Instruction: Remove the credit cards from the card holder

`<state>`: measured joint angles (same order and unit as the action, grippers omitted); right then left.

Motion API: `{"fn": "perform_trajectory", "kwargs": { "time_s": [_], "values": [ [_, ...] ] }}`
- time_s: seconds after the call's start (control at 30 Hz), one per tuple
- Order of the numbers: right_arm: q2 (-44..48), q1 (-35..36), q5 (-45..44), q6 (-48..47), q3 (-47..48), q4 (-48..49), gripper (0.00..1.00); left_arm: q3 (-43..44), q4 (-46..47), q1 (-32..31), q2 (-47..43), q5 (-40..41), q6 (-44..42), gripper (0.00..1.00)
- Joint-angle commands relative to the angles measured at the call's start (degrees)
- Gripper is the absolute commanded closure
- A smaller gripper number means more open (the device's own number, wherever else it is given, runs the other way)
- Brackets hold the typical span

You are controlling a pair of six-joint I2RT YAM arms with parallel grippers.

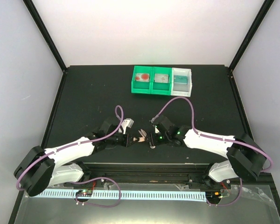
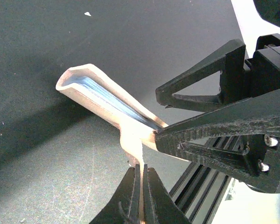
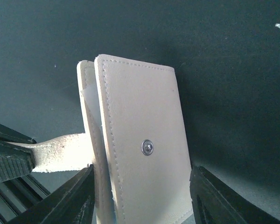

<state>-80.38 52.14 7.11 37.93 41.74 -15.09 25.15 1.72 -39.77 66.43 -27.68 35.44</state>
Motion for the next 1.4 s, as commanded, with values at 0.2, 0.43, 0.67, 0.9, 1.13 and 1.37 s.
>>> {"fn": "perform_trajectory", "kwargs": {
  "time_s": [0.2, 0.43, 0.67, 0.9, 1.13, 1.37],
  "values": [
    [1.1, 0.2, 0.1, -3.6, 0.5, 1.1, 0.41, -0.2, -1.2, 0.4, -1.3, 0.3, -2.4, 0.99],
    [0.3, 0.2, 1.0, -3.7, 0.0, 2.4, 0.46, -0.4, -1.6, 0.4, -1.6, 0.9, -2.7, 0.98],
    [-0.7, 0.2, 2.9, -5.2, 0.1, 3.6, 0.39, -0.4, -1.2, 0.3, -1.8, 0.2, -2.4, 0.98],
    [-3.0, 0.2, 3.6, -5.4, 0.4, 4.7, 0.39, -0.6, -1.6, 0.3, -2.7, 0.3, -2.5, 0.98],
    [-0.5, 0.2, -1.8, -4.4, -0.6, 3.7, 0.44, -1.5, -2.5, 0.4, -3.2, 1.3, -3.4, 0.98],
    [0.3, 0.2, -4.3, -3.6, -1.8, 3.6, 0.56, -2.4, -3.4, 0.4, -3.1, 2.2, -3.8, 0.98]
  ]
}}
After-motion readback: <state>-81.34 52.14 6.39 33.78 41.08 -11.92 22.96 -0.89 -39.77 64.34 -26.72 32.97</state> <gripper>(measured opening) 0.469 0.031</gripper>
